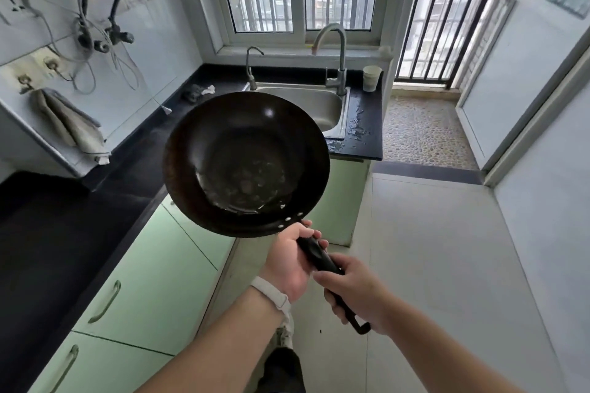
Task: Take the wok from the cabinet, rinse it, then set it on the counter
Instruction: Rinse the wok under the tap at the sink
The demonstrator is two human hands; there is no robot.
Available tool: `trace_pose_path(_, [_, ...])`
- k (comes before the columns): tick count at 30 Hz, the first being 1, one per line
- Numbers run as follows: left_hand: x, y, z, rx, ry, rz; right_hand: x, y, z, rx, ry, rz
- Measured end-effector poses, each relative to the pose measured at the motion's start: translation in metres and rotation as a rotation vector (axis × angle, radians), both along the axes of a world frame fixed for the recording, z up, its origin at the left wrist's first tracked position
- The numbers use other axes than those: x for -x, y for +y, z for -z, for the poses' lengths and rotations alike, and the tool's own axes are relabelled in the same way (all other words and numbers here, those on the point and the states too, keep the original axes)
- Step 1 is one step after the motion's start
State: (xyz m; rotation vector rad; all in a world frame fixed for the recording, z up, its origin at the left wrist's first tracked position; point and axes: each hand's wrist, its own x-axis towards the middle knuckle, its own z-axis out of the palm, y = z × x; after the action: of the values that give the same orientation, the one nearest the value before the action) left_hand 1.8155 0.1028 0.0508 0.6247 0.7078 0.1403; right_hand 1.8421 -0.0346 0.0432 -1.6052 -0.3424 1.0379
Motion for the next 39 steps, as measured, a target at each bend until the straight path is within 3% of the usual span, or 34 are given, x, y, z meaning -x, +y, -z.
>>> trace_pose_path(10, [-0.146, 0.115, 0.021, 0.105, 0.028, 0.069, -0.132, 0.118, 0.001, 0.108, -0.022, 0.086])
trace_pose_path(22, [-0.256, 0.219, 0.031, -0.014, 0.0, 0.228, -0.236, 0.216, 0.004, 0.122, -0.007, 0.19])
trace_pose_path(28, [-0.293, 0.237, 0.037, 0.002, -0.044, 0.254, -0.292, 0.227, 0.009, 0.094, 0.076, 0.067])
trace_pose_path(35, [-0.359, 0.257, 0.053, -0.092, -0.022, 0.215, -0.384, 0.249, 0.023, 0.067, 0.377, -0.093])
trace_pose_path(39, [-0.398, 0.27, 0.06, -0.128, 0.0, 0.206, -0.422, 0.267, 0.032, 0.1, 0.331, -0.094])
